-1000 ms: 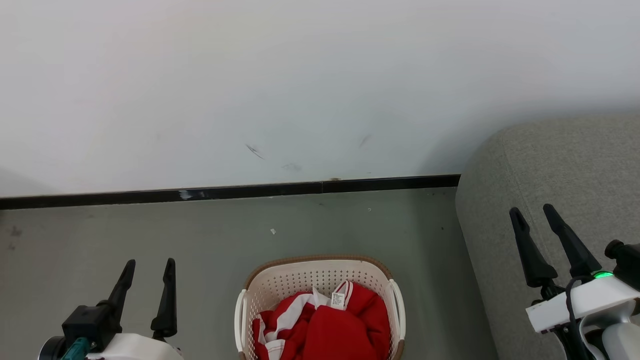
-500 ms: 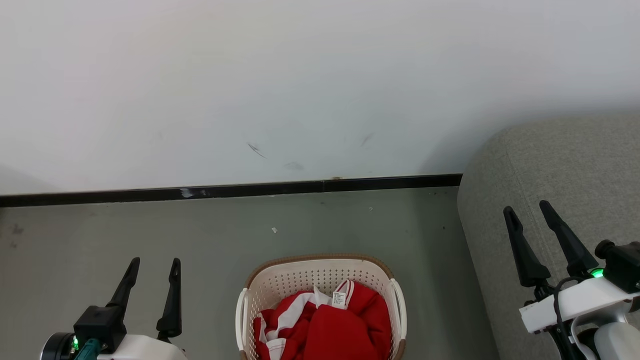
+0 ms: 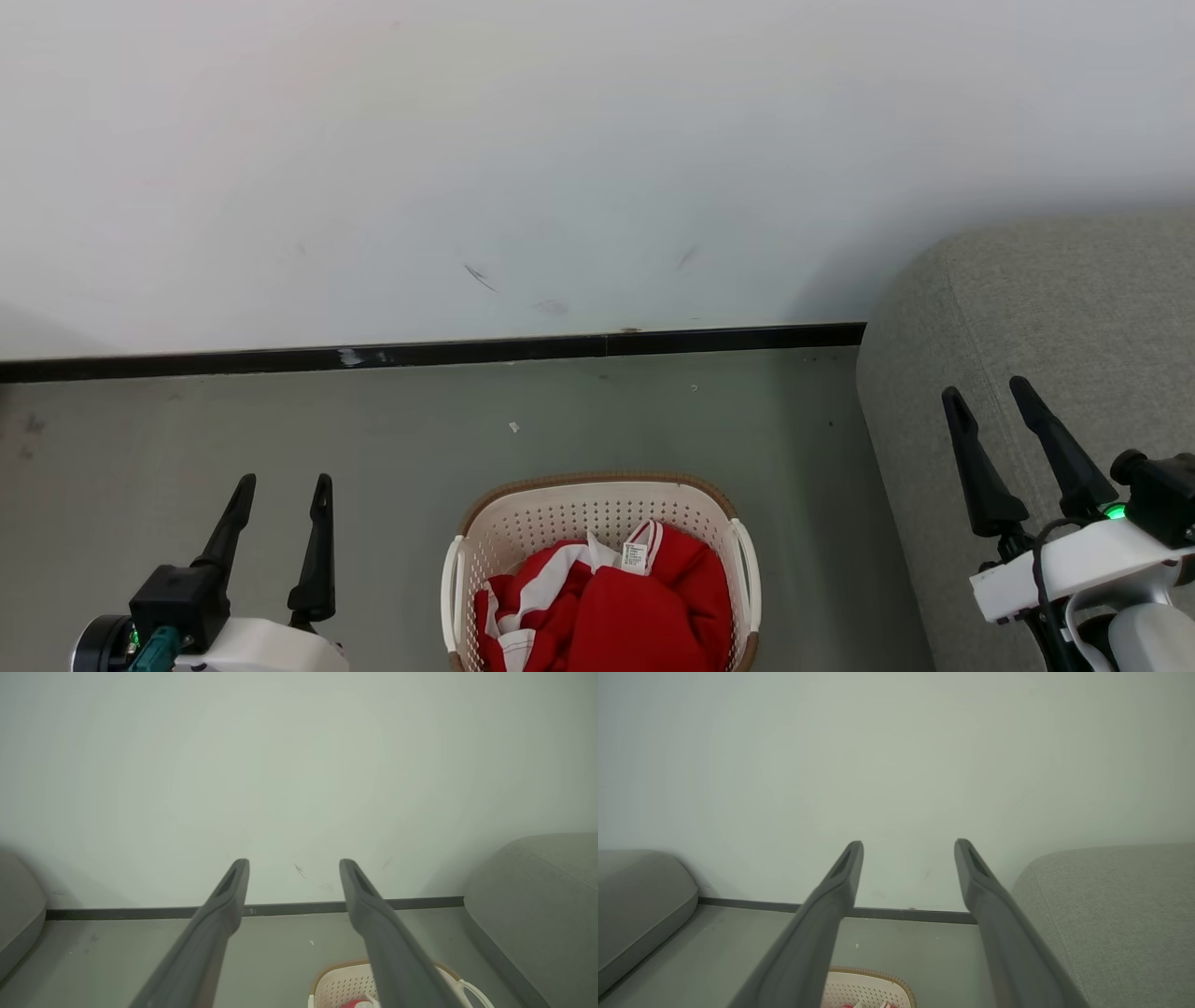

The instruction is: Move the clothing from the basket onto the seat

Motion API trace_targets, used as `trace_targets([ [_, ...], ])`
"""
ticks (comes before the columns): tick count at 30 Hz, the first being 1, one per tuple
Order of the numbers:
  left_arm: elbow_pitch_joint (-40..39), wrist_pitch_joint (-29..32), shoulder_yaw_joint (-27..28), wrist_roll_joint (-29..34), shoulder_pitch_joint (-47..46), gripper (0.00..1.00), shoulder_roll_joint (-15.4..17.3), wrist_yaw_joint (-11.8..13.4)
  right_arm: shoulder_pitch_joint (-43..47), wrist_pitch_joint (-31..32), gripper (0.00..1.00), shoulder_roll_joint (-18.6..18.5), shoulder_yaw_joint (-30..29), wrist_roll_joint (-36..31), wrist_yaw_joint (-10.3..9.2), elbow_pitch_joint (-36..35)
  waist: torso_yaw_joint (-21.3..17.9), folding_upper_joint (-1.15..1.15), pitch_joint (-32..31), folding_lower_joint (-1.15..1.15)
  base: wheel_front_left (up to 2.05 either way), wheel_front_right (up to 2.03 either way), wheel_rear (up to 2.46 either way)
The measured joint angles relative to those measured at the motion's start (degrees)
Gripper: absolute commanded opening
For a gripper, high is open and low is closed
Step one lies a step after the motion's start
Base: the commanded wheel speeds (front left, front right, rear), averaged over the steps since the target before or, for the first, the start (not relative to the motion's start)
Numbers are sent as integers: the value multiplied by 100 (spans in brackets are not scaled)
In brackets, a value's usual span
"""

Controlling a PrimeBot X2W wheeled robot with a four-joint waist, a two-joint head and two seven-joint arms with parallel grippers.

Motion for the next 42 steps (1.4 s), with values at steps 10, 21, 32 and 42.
trace_targets([
  [10,-31,-1,55,43,-97,100,-42,-57,16,0,100,67,-29,0,0,137,-2,0,27,0,0,0,0],
  [21,-74,-1,92,44,-102,100,-127,-109,18,0,100,136,-54,2,0,190,-13,0,152,0,0,0,0],
  [32,-66,-1,126,43,-136,100,-160,-159,4,0,100,158,-56,22,0,145,-40,0,389,0,0,0,0],
  [42,-27,-1,58,43,-221,100,-176,-259,-183,0,100,160,-55,87,0,68,-94,0,711,-1,0,0,0],
])
